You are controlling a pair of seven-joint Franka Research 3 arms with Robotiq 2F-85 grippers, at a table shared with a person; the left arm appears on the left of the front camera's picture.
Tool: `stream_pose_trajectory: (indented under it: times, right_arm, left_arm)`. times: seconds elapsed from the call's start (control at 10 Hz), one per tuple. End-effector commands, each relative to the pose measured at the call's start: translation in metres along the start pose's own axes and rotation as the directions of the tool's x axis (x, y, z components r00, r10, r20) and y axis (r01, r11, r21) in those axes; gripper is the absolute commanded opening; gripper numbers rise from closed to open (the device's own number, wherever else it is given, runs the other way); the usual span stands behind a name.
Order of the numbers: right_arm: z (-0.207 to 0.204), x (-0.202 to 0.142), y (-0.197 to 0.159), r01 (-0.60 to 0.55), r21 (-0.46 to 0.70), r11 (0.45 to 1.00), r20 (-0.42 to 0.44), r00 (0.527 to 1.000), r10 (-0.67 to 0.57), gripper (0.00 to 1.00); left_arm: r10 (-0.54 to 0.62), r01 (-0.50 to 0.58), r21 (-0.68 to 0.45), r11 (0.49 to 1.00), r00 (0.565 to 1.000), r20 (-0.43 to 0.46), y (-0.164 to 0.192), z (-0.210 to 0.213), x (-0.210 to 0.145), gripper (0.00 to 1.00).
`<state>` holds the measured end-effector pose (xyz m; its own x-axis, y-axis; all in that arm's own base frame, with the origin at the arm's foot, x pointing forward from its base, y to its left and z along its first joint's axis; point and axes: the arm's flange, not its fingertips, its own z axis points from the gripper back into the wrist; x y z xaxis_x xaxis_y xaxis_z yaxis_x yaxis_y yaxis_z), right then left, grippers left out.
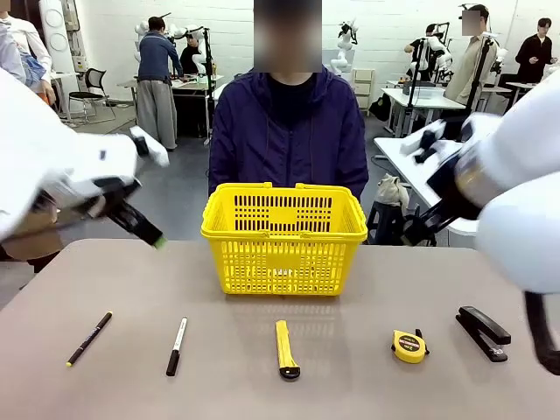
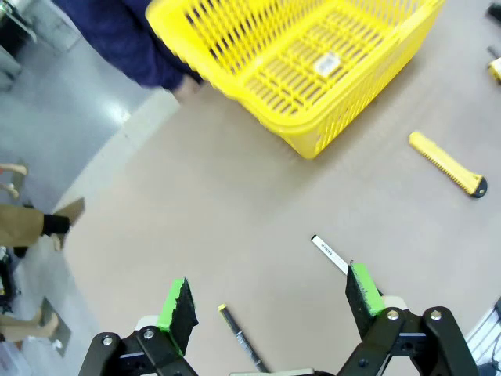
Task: Place the items the person wants into the basket.
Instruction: Pick up the item the person points to and place it in the Market Basket.
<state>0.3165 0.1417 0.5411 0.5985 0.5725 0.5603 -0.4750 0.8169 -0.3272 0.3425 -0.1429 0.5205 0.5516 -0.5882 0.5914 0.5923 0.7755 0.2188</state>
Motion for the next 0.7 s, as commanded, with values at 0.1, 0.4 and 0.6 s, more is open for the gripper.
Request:
stream_pose_trajectory:
  times: [0.1, 0.4, 0.6]
  right_arm:
    - [0.095, -0.072, 0.038, -0.031, -0.091, 0.995, 0.02, 0.999, 0.033, 1.0]
    - [0.122, -0.032, 0.021, -0.026, -0.084, 0.996, 0.033, 0.999, 0.029, 1.0]
    - [0.122, -0.032, 0.021, -0.026, -0.084, 0.996, 0.033, 0.999, 0.029, 1.0]
  left_arm:
    - [-0.084, 0.077, 0.098, 0.992, 0.994, 0.065, -0.036, 0.091, -0.04, 1.0]
    - [-0.083, 0.064, 0.15, 0.987, 0.989, 0.12, -0.037, 0.115, -0.043, 1.0]
    - [-0.088, 0.078, 0.098, 0.992, 0.991, 0.102, -0.028, 0.131, -0.007, 1.0]
